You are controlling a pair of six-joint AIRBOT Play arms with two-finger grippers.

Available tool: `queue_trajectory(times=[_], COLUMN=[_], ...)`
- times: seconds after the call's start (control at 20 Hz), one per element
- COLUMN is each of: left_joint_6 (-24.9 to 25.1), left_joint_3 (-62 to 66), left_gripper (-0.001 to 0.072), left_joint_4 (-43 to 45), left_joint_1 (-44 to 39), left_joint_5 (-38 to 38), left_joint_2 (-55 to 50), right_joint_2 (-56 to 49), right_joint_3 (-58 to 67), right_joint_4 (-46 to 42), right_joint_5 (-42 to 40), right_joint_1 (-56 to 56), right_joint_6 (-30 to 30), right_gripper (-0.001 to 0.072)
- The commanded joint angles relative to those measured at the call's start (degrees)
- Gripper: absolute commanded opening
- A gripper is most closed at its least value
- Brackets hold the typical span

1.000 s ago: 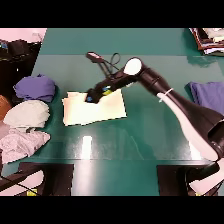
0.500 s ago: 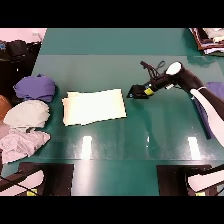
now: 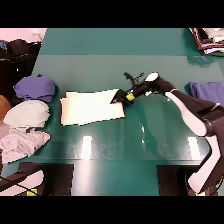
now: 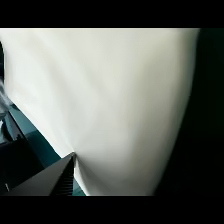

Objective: Fold the shirts.

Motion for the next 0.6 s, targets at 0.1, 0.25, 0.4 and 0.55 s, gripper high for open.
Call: queue_trajectory(times=[0.1, 0.25, 0.4, 0.55], left_joint_6=[-0.02, 0.07, 1.11, 1.31], left_joint_3=[0.00, 0.00, 0.00, 0.00], left_gripper=[0.0024, 0.0024, 0.0024, 0.0024], left_joint_4=[-0.31, -0.26, -0.26, -0.26], left_joint_1=[0.04, -2.40, -8.61, -14.97], left_joint_5=[-1.84, -2.93, -2.75, -1.01], left_joint_2=[-0.04, -0.02, -0.02, -0.02], right_joint_2=[-3.23, 2.14, 10.93, 20.22], right_joint_3=[5.79, 5.60, 5.60, 5.60], right_joint_4=[2.05, -2.54, -10.91, -19.28], right_joint_5=[-0.98, -0.98, -0.85, -0.28], right_joint_1=[4.28, 0.57, -8.41, -21.88], right_joint_6=[-5.38, -6.08, -2.54, 1.07], right_gripper=[0.0017, 0.0017, 0.0017, 0.0017])
